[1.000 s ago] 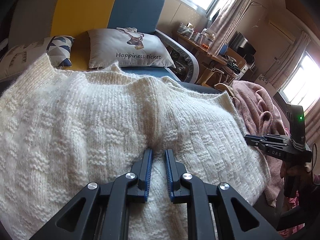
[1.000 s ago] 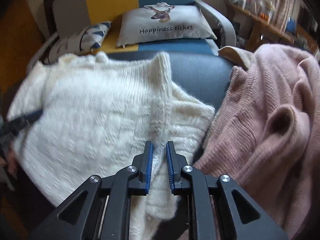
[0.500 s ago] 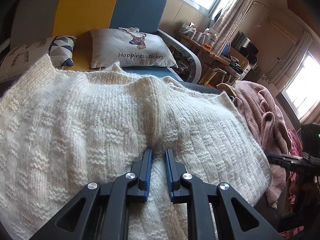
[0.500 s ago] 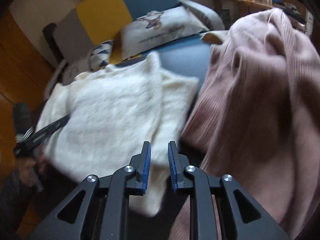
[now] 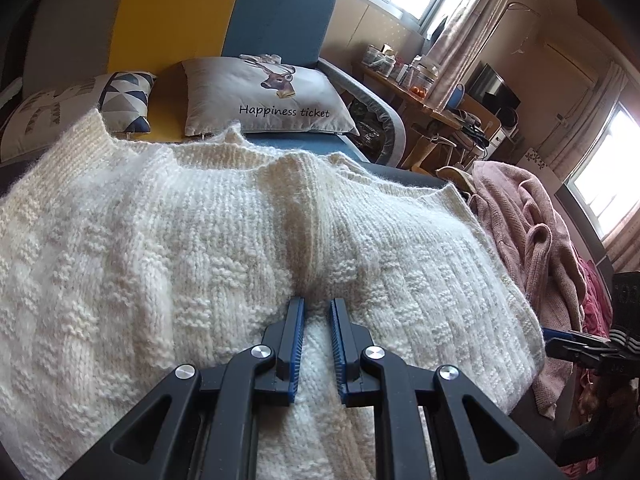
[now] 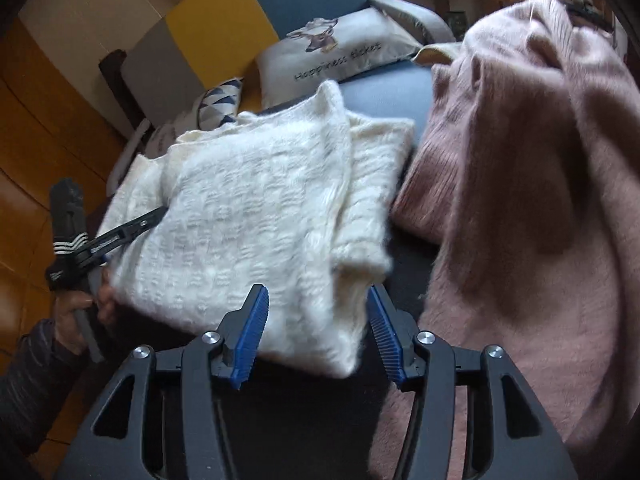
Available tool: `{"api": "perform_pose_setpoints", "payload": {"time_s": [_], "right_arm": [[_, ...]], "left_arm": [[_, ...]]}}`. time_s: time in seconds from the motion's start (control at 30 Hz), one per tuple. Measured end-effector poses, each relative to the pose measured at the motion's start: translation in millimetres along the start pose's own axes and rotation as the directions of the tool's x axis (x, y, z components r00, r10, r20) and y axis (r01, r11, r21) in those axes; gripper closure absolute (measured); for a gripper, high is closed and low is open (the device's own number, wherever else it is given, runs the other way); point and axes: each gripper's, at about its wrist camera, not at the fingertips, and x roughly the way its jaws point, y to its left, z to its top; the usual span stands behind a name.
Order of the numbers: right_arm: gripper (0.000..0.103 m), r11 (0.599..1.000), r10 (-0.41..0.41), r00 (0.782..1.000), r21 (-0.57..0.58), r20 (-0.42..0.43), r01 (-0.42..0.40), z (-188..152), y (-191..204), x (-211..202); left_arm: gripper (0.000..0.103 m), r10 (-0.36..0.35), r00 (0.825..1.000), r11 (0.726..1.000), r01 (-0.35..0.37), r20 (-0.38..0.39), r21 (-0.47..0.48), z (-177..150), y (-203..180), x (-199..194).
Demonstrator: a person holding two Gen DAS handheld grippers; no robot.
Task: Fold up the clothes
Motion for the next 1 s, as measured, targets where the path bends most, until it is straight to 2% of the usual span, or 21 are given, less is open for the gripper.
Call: {"api": "perform_pose_setpoints", "payload": {"time_s": [0.07, 0.27, 0.3, 0.33, 0.37, 0.47, 0.67, 0.73, 0.77, 0.8, 0.9, 1.0], "right_arm": [[0.048, 1.0, 0.01, 1.0, -0.021, 0.028, -0.009, 0, 5, -9], [0.05, 0.989, -0.092, 0.995, -0.118, -0.04, 0.087, 5, 18, 22], [0.074, 0.986, -0.106, 0.993, -0.132, -0.047, 0.099, 5, 19, 27], [0.091, 0.983, -0.119, 0.992, -0.144, -0.038, 0.112, 5, 21, 27], [0.096, 0.98, -0.132, 0.991, -0.155, -0.027, 0.126, 4, 24, 27], [0.097, 0.971, -0.155, 0.988, -0.186, -0.003, 0.151, -4, 31, 20], [0.097, 0.992, -0.119, 0.993, -0.041, 0.009, 0.119, -17, -4, 26], [0.096, 0.993, -0.114, 0.994, -0.043, 0.0, 0.114, -16, -3, 22], [0.09, 0.993, -0.111, 0.994, -0.046, -0.004, 0.111, -15, -2, 19], [0.086, 0.989, -0.134, 0.991, -0.067, 0.015, 0.135, -12, 4, 13], [0.086, 0.969, -0.196, 0.976, -0.134, 0.097, 0.208, 1, 26, -8], [0.085, 0.96, -0.145, 0.98, -0.221, 0.138, 0.174, 30, 62, -9]], "left_arm": [[0.089, 0.0, 1.0, 1.0, 0.0, -0.001, -0.001, 0, 0, 0], [0.089, 0.002, 1.0, 1.0, -0.002, -0.001, -0.002, 0, 1, 0], [0.089, 0.003, 1.0, 1.0, -0.003, -0.002, -0.001, 0, 1, 0], [0.089, 0.003, 1.0, 1.0, -0.003, -0.002, 0.001, 0, 1, 0], [0.089, 0.004, 1.0, 1.0, -0.004, -0.003, 0.002, 0, 1, 0], [0.089, 0.004, 1.0, 1.0, -0.004, 0.002, 0.007, 0, 1, 1], [0.089, 0.004, 1.0, 1.0, -0.004, 0.004, 0.002, 0, 1, 0], [0.089, 0.003, 1.0, 1.0, -0.003, 0.003, -0.002, 0, 2, 0], [0.089, 0.001, 1.0, 1.0, -0.001, 0.002, -0.005, 0, 2, 0], [0.089, -0.001, 1.0, 1.0, 0.001, 0.001, -0.004, 0, 2, 0], [0.089, -0.005, 1.0, 1.0, 0.005, 0.004, -0.011, 0, 2, 0], [0.089, -0.007, 1.0, 1.0, 0.007, 0.006, -0.015, -1, 2, -1]]}}
